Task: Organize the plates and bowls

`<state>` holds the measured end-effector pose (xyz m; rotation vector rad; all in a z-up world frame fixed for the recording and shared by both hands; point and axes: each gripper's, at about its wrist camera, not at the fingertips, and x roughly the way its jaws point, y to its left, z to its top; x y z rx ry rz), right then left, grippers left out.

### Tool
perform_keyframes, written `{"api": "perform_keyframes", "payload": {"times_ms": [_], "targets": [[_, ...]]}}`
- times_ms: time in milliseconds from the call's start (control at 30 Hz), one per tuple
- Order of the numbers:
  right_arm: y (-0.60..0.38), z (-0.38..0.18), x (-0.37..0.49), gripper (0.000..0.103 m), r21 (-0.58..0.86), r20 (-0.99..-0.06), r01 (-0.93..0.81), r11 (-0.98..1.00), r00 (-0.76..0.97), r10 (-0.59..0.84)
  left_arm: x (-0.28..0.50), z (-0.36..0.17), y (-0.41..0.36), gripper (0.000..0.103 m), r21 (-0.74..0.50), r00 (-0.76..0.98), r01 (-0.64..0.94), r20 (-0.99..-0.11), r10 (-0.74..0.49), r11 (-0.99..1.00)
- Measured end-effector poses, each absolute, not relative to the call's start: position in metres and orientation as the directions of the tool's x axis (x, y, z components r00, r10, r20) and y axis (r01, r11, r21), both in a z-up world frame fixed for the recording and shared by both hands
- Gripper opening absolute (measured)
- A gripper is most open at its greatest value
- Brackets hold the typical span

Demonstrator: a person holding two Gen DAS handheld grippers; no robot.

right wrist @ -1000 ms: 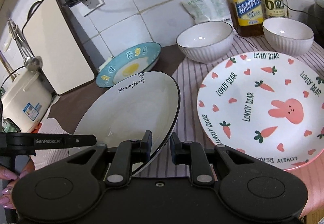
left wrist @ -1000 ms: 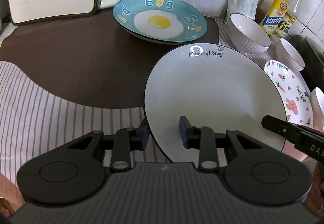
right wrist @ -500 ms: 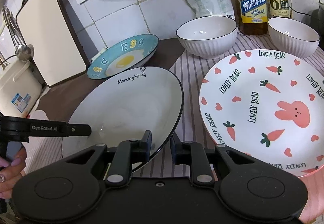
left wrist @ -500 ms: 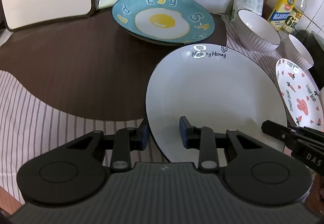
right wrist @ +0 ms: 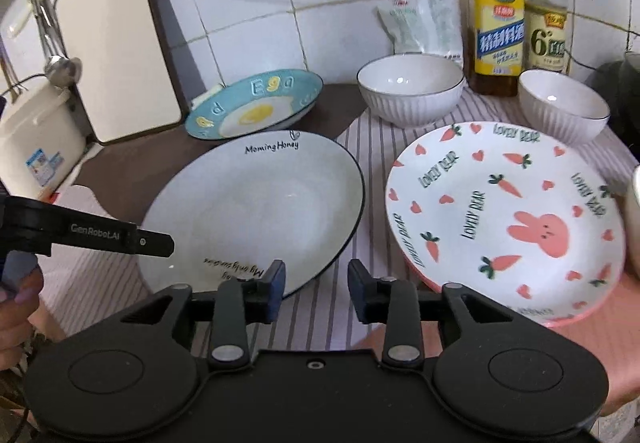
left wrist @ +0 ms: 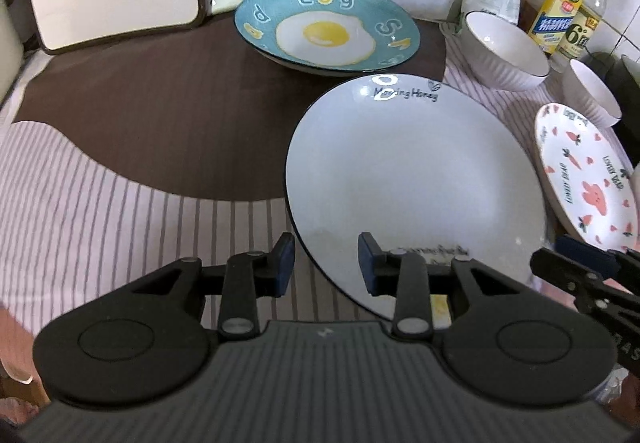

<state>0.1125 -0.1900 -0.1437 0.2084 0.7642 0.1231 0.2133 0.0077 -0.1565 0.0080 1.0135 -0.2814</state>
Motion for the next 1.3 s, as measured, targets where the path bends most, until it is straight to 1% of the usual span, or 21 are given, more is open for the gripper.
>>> {"api": "perform_keyframes", "payload": {"times_ms": [133,400,500,567,633,700,767,833,933,1033,1300], "targets": [[-0.202,-0.126,0.088,0.04,0.225,-0.648,-0.038,0.974,0.741,0.178,0.193,-0.133,0.003,0.038,-0.11,0.52,0.247,-0.824,-0.228,0.963],[-0.235,-0.094,0.04,0.041,0.173,-0.594,-0.029,0.984,0.794,0.128,0.154,-0.083,-0.029,0.041,-0.09,0.552,0.343,-0.786,-0.279,0.935],[-0.248,-0.085,0.024,0.042,0.152,-0.576,-0.011,0.988,0.812,0.097,0.143,-0.069,-0.045,0.046,-0.081,0.556,0.371,-0.779,-0.291,0.925],[-0.256,-0.081,0.015,0.048,0.139,-0.562,-0.001,0.99,0.823,0.08,0.135,-0.062,-0.057,0.048,-0.076,0.557,0.393,-0.773,-0.303,0.916],[-0.264,-0.077,0.007,0.053,0.122,-0.546,0.003,0.992,0.836,0.064,0.129,-0.058,-0.067,0.053,-0.076,0.551,0.415,-0.772,-0.317,0.907],[-0.272,-0.076,0.001,0.056,0.117,-0.529,0.014,0.993,0.847,0.05,0.124,-0.056,-0.078,0.055,-0.078,0.544,0.433,-0.772,-0.329,0.898],[-0.279,-0.079,-0.002,0.056,0.115,-0.523,0.028,0.993,0.852,0.037,0.121,-0.056,-0.091,0.057,-0.081,0.538,0.451,-0.77,-0.343,0.889],[-0.286,-0.083,-0.003,0.057,0.111,-0.519,0.041,0.993,0.854,0.023,0.121,-0.059,-0.102,0.062,-0.091,0.533,0.457,-0.769,-0.354,0.885],[-0.297,-0.092,-0.002,0.062,0.104,-0.503,0.061,0.993,0.864,0.0,0.124,-0.067,-0.12,0.064,-0.109,0.522,0.455,-0.771,-0.364,0.884],[-0.309,-0.103,0.003,0.064,0.116,-0.49,0.085,0.99,0.871,-0.018,0.128,-0.079,-0.136,0.068,-0.13,0.51,0.446,-0.776,-0.371,0.886],[-0.329,-0.146,0.03,0.064,0.169,-0.534,0.121,0.978,0.845,-0.012,0.146,-0.125,-0.166,0.069,-0.177,0.49,0.343,-0.804,-0.336,0.923]]}}
